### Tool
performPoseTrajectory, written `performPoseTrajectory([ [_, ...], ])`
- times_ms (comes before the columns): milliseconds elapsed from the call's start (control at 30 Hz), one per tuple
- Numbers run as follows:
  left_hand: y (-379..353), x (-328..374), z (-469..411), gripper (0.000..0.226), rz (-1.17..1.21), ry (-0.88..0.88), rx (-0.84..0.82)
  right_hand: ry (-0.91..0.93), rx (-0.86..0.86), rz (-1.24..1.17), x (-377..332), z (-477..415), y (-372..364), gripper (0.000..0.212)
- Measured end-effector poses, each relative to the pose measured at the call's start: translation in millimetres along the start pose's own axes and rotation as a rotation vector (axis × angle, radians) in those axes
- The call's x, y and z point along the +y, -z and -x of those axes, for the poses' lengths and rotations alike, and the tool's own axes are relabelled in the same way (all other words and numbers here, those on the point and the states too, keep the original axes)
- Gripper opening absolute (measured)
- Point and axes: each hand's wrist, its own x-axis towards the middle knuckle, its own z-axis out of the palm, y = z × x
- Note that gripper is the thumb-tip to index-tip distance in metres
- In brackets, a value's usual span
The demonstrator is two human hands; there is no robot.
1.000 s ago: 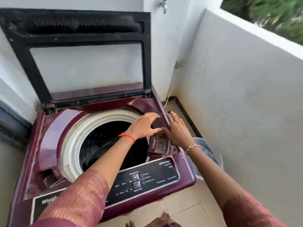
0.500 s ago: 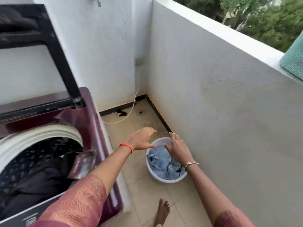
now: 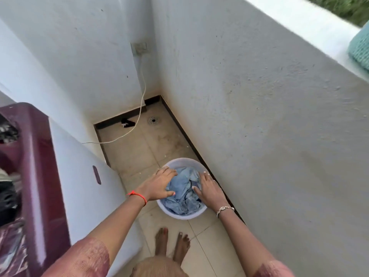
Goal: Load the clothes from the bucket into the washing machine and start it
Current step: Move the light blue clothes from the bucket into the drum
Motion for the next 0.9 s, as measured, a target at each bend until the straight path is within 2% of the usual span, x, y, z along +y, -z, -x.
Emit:
performPoseTrajectory([
  [267,-60.3,-21.7,-49.3,0.082,-0.042,0.003,-0.181,-0.015,-0.114,-0.012,26.0,-38.3,-60.2,0.064],
  [467,-122.9,-59.3,-82.4,0.101,-0.133,0.031,-0.35,0.075,-0.267,0.173,46.0,-84.7,-128.8,0.076],
  [600,-165.3,-81.1,-117.0,0.105,-0.198,0.049,-0.372,0.09,-0.346,0.265,67.8,-119.5,-178.9,0.084],
  [700,-200.7,-97.7,-142.6,0.109,-0.209,0.083,-0.385,0.063,-0.372,0.246,84.1,-149.5,-216.3,0.094],
  [900,-270.9,-131.6,-185.3,0.118,-0.242,0.123,-0.396,0.065,-0.323,0.265,108.0,-208.0,-288.0,0.102],
])
